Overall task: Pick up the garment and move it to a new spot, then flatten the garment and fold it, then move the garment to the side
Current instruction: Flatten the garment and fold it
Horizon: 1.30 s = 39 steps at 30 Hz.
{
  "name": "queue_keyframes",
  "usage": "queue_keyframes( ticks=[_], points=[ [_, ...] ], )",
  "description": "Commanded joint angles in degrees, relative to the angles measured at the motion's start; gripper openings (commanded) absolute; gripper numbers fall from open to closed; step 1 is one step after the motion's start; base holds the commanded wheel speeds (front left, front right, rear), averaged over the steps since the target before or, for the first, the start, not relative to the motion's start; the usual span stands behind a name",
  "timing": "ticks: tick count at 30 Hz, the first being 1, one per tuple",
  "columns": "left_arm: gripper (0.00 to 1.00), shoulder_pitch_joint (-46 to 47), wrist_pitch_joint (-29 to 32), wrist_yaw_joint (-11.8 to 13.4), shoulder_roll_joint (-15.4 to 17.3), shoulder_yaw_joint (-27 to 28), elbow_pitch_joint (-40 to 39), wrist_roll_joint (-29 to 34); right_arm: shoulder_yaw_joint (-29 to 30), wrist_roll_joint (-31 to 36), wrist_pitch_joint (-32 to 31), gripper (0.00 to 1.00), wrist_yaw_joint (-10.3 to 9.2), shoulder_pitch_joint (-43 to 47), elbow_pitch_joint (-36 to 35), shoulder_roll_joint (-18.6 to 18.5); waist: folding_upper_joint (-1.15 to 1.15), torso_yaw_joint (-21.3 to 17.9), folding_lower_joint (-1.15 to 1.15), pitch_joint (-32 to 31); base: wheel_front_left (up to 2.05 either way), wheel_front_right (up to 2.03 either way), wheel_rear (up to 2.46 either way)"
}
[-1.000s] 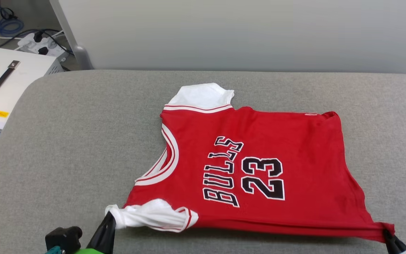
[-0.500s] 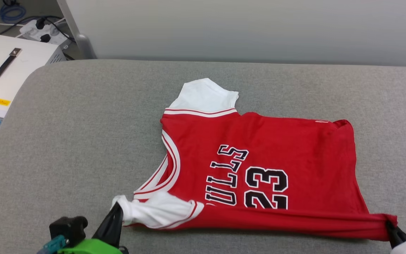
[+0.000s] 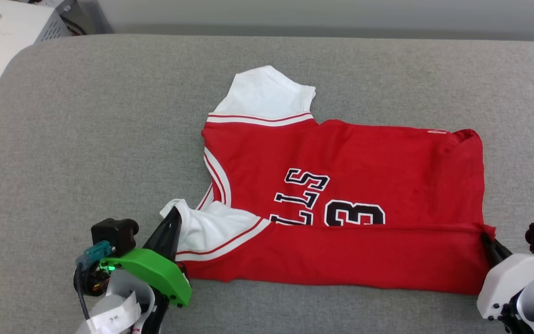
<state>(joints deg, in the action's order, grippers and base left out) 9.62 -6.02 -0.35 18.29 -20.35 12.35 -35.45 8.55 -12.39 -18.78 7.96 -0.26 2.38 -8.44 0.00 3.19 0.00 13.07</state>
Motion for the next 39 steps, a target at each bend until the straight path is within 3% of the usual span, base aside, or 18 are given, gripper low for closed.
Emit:
queue_keyframes(
  ticks=[1,4,5,6,7,8,9,10,15,20,26,29,34,39],
  points=[
    [0.00,1.6,-0.4,-0.6,-0.6,-0.3,1.4,-0.5,-0.8,-0.1,1.0,0.00,-0.47,-1.4,1.4,-0.7,0.00,-0.1,0.00,1.9,0.00,0.00,0.00],
    [0.00,2.8,0.0,-1.7,-1.8,-1.2,5.3,-1.2,-2.6,-0.7,2.9,0.02,-0.47,-2.9,5.3,-1.5,0.00,-0.2,0.00,2.7,0.00,0.00,0.00],
    [0.00,3.0,0.3,-2.0,-2.0,-1.5,6.3,-1.4,-3.1,-1.0,3.3,0.11,-0.47,-3.3,6.3,-1.7,0.00,-0.2,0.00,2.8,0.00,0.00,0.00],
    [0.00,3.4,0.6,-2.4,-2.3,-1.8,7.4,-1.5,-3.6,-1.6,3.8,0.36,-0.47,-3.6,7.5,-1.9,0.00,-0.1,0.00,2.9,0.00,0.00,0.00],
    [0.00,3.7,0.4,-2.5,-2.5,-1.7,8.2,-1.8,-3.9,-2.0,4.2,0.43,-0.47,-3.9,8.3,-2.0,0.00,0.0,0.00,3.0,0.00,0.00,0.00],
    [0.31,4.1,0.0,-2.9,-2.9,-1.5,8.9,-2.4,-4.2,-2.4,4.5,0.95,-0.47,-4.2,9.3,-2.2,0.00,0.0,0.00,3.1,0.00,0.00,0.00],
    [0.49,4.4,-0.1,-3.2,-3.3,-1.4,9.4,-3.0,-4.7,-2.8,5.0,1.00,-0.47,-4.4,9.8,-2.4,0.00,0.1,0.00,3.1,0.00,0.00,0.00],
    [1.00,4.8,-0.5,-3.5,-3.5,-1.2,9.8,-3.3,-5.1,-3.6,5.8,1.00,-0.47,-4.7,10.1,-2.5,0.00,0.1,0.00,3.0,0.00,0.00,0.00],
    [1.00,5.8,-2.7,-3.0,-3.1,-0.2,11.2,-3.1,-4.9,-4.4,13.1,1.00,-0.47,-4.7,9.7,-2.4,0.00,0.3,0.00,1.5,0.00,0.00,0.00],
    [1.00,5.9,-3.8,-0.8,-1.5,0.6,11.5,-1.8,-4.2,-3.1,21.2,1.00,-0.47,-3.7,8.6,-1.3,0.00,0.2,0.00,-1.6,0.00,0.00,0.00],
    [1.00,6.0,-1.2,1.1,1.7,2.2,9.1,-2.0,-3.3,-1.8,24.1,1.00,-0.47,-1.2,4.9,1.0,0.00,-0.2,0.00,-4.7,0.00,0.00,0.00],
    [1.00,6.2,4.0,0.3,4.1,2.1,6.8,-3.3,-3.4,-1.3,23.4,1.00,-0.47,-0.1,3.2,1.7,0.00,-0.4,0.00,-5.6,0.00,0.00,0.00],
    [1.00,5.2,20.7,-1.7,9.5,0.1,1.2,-7.7,-2.9,-1.1,22.2,1.00,-0.47,1.5,1.1,2.9,0.00,-1.0,0.00,-6.4,0.00,0.00,0.00],
    [1.00,2.9,33.0,0.3,12.7,-0.6,-4.4,-12.0,-2.6,-1.1,21.3,1.00,-0.47,2.0,0.2,3.7,0.00,-1.9,0.00,-5.4,0.00,0.00,0.00]
  ],
)
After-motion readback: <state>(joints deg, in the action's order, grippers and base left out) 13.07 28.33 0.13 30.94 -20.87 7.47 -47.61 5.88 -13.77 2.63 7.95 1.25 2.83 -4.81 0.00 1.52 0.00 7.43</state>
